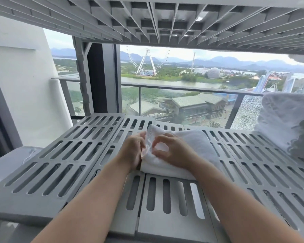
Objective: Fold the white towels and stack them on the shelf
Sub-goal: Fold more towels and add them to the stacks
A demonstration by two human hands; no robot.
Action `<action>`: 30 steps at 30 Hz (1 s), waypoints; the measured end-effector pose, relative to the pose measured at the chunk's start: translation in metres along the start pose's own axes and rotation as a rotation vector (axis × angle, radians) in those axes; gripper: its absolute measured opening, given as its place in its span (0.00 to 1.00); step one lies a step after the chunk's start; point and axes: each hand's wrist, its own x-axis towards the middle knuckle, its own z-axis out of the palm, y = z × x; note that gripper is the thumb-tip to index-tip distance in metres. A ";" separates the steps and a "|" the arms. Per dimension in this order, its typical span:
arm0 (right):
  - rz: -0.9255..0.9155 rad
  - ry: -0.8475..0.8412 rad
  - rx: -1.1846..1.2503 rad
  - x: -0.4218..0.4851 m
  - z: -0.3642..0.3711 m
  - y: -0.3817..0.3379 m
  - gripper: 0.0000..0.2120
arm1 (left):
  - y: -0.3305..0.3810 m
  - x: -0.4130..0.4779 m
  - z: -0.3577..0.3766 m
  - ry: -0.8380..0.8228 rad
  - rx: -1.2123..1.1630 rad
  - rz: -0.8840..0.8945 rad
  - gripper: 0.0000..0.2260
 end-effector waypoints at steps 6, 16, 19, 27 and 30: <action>-0.054 -0.092 -0.298 -0.006 0.011 -0.008 0.32 | 0.027 0.030 0.019 -0.004 0.452 0.244 0.20; 0.076 0.077 -0.047 -0.034 0.001 -0.010 0.17 | -0.005 0.082 0.022 -0.032 0.602 -0.097 0.32; 0.299 0.171 -0.136 -0.030 -0.020 0.005 0.16 | -0.019 0.083 0.017 0.041 1.137 -0.011 0.26; 0.508 0.002 -0.257 -0.028 -0.016 0.047 0.31 | -0.015 0.070 0.043 -0.005 1.676 -0.043 0.30; 0.407 0.072 -0.230 -0.030 -0.024 0.054 0.25 | -0.014 0.062 0.058 0.067 1.752 -0.170 0.31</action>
